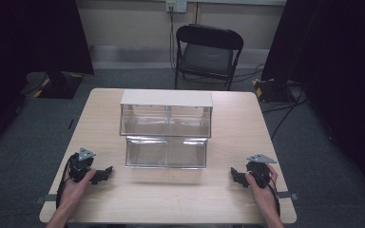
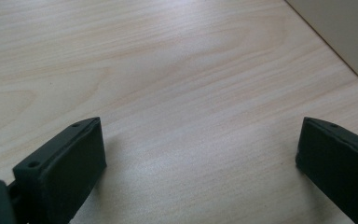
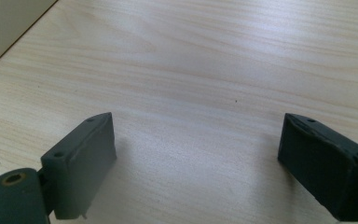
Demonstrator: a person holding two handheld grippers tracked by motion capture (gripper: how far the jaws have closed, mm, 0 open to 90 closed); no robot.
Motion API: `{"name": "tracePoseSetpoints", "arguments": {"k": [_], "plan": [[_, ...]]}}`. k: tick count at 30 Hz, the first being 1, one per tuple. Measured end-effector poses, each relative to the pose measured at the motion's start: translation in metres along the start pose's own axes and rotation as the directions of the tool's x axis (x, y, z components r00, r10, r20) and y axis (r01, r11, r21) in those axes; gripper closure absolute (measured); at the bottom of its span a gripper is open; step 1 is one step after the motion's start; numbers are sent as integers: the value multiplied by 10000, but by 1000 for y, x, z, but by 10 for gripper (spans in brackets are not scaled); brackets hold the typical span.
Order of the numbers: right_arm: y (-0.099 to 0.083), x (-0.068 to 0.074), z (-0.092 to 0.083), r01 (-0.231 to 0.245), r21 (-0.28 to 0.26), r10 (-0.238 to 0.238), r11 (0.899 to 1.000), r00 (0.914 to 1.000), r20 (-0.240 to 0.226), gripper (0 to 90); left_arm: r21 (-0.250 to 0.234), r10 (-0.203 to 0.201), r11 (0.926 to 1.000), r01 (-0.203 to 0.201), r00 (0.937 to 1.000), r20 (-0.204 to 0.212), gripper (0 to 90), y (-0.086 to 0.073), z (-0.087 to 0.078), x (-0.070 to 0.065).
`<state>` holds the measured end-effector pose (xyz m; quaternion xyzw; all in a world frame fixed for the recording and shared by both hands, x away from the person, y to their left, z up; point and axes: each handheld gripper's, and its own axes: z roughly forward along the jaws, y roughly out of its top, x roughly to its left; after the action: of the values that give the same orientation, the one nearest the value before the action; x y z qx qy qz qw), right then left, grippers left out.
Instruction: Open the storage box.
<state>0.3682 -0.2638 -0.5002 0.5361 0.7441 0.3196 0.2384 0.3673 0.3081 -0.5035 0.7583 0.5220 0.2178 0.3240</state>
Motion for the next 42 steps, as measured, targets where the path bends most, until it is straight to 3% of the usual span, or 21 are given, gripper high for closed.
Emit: {"name": "tracePoseSetpoints", "arguments": {"k": [8, 11, 22, 26, 32, 38, 42], "plan": [[0, 0, 0, -1, 1, 1, 10000, 10000, 1, 103, -40, 142, 9999, -142, 9999, 25, 71, -1, -4, -1], [0, 0, 0, 0, 1, 0, 10000, 10000, 0, 104, -161, 180, 9997, -179, 9998, 72, 168, -1, -6, -4], [0, 0, 0, -1, 0, 1, 10000, 10000, 1, 103, -786, 750, 9944, -705, 9956, 570, 167, 8, -21, -12], [0, 0, 0, 1, 0, -1, 10000, 10000, 0, 104, -1004, 792, 9924, -718, 9942, 726, 165, 12, -25, -18], [0, 0, 0, -1, 0, 1, 10000, 10000, 0, 104, -946, 1067, 9905, -1002, 9921, 663, 167, 18, -28, -26], [0, 0, 0, 0, 2, 0, 10000, 10000, 2, 104, -1392, 830, 9879, -678, 9908, 1064, 168, 23, -35, -31], [0, 0, 0, -1, 1, 1, 10000, 10000, 0, 103, -1671, 820, 9839, -628, 9905, 1107, 176, 27, -40, -34]]}}
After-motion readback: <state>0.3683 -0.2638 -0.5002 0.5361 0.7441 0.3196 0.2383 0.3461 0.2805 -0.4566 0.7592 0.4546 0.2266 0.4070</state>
